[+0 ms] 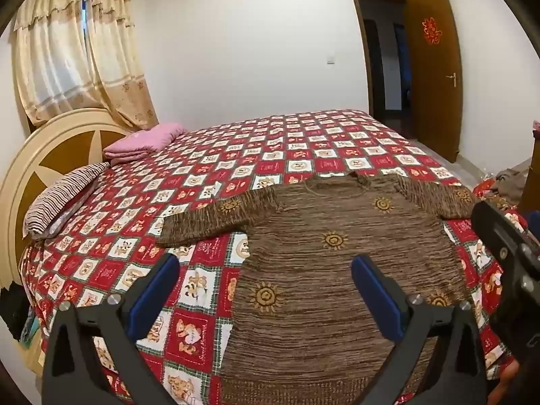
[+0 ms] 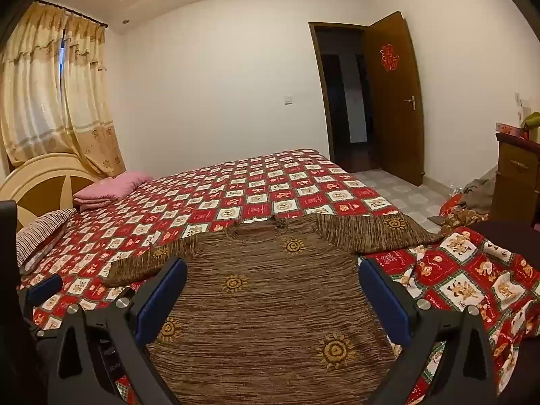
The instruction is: Fold small clothes
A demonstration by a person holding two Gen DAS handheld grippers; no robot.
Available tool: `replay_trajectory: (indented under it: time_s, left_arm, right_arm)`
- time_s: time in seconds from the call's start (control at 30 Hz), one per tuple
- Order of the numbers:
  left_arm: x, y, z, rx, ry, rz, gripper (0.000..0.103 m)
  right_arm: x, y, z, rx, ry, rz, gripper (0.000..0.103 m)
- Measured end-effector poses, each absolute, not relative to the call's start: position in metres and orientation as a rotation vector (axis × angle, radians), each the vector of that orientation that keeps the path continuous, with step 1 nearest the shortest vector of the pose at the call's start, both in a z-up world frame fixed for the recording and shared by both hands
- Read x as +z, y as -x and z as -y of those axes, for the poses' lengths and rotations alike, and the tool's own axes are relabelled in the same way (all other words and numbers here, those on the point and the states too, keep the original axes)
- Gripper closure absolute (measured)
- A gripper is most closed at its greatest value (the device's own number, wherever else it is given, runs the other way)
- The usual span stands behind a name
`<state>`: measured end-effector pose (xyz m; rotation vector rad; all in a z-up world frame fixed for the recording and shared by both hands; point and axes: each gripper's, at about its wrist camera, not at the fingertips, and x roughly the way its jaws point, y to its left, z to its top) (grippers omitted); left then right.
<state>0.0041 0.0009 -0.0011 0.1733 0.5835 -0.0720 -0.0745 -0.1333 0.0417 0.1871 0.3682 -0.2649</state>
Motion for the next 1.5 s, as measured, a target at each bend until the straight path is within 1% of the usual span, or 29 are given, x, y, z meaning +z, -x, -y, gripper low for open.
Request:
replay_trajectory:
  time_s: [0.1,0.17,0.43,1.5]
  left_arm:
    - [0.001,-0.015,-0.005,-0.083,-0.154,-0.605,0.0]
    - [-0.001,0.006,0.006,-0.075,-0.184,-0.534,0.0]
    - [-0.01,0.002,0.001,-0.101,-0.166,-0.559,0.0]
    - [-0.006,0.002,-0.001,-0.124,-0.14,-0.576,0.0]
  right_arm:
    - [0.042,0.074,0.133,-0.267,-0.185,-0.375,0.001]
    - [0.04,0.074,0.133,-0.271,-0.189,-0.378,0.001]
    - [0.036,0.073,0.132,-0.271,-0.199,-0.388,0.001]
    - [0.036,0.071,0.138,-0.284,-0.222,-0.405,0.001]
